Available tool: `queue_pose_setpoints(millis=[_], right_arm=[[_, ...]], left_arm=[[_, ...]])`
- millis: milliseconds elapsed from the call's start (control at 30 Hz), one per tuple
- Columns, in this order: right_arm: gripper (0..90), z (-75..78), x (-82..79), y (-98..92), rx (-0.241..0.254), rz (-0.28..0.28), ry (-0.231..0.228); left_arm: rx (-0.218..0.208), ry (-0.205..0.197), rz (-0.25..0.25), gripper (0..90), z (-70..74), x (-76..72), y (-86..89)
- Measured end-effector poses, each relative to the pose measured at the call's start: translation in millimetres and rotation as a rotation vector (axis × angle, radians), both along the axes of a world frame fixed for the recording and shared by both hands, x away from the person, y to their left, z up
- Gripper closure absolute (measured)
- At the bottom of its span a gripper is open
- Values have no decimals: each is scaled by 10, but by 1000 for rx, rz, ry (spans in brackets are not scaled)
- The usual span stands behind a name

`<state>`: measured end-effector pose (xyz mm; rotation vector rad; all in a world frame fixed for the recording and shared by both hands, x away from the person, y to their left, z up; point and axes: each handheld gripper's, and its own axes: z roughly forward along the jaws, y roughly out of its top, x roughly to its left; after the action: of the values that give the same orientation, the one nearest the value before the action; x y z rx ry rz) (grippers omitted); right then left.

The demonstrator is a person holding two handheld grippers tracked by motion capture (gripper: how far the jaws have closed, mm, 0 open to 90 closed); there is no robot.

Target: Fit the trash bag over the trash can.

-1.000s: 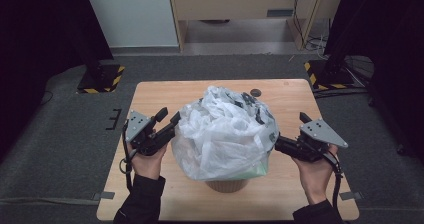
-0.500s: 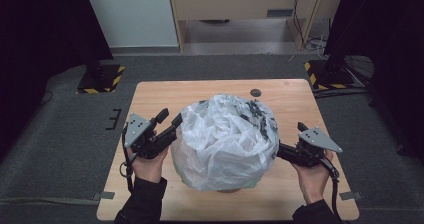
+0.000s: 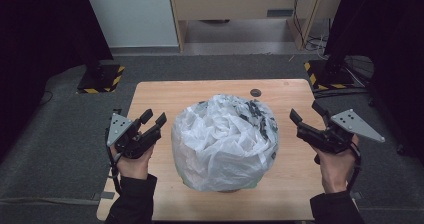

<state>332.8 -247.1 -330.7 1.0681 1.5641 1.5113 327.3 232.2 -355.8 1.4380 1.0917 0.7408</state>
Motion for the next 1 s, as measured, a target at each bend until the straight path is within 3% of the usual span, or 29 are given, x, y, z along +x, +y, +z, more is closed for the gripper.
queue_pose_setpoints(millis=[300, 700, 833, 1000], right_arm=[[545, 267, 39, -77, 59, 104, -33], [893, 513, 28, 227, 11, 328, -89], [900, 563, 62, 357, 3, 429, -94], [900, 563, 117, 585, -32, 542, -69]], left_arm=[[80, 92, 28, 479, -379, 63, 91], [147, 207, 23, 470, -816, 105, 134], [160, 231, 4, 476, -888, 133, 110], [172, 248, -5, 480, -945, 154, 103]])
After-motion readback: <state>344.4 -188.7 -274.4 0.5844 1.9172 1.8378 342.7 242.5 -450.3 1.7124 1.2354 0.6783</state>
